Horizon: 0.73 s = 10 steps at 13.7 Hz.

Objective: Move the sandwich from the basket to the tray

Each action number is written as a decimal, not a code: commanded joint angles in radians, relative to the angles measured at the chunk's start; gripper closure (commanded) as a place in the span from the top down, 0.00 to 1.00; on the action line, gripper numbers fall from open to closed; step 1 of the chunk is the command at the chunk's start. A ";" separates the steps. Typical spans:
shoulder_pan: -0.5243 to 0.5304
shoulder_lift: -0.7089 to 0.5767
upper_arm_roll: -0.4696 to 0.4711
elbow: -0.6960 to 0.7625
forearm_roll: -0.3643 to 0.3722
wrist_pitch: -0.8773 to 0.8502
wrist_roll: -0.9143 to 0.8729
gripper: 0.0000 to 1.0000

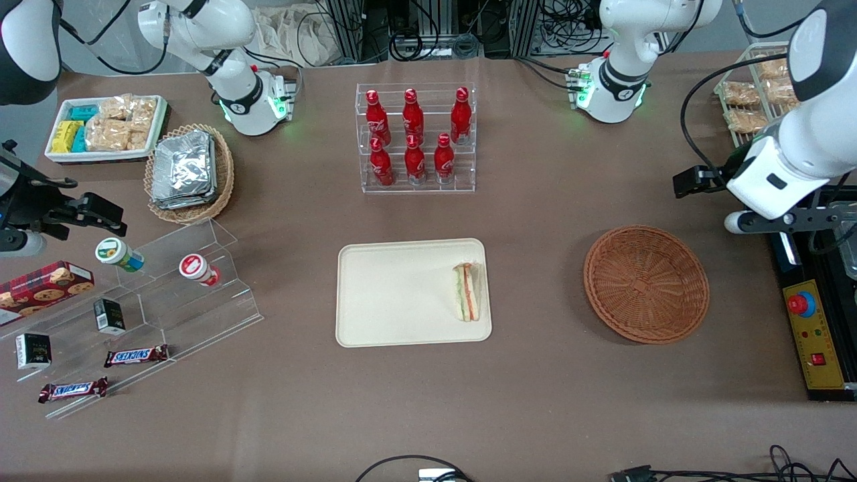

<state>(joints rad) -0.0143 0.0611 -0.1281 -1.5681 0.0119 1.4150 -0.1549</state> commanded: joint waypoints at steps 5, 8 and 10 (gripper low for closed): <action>0.045 -0.098 -0.030 -0.112 0.019 0.078 0.080 1.00; 0.039 -0.092 -0.030 -0.107 0.020 0.078 0.078 1.00; 0.039 -0.092 -0.030 -0.107 0.020 0.076 0.077 1.00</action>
<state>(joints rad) 0.0120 -0.0074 -0.1436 -1.6508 0.0161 1.4765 -0.0882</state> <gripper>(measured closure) 0.000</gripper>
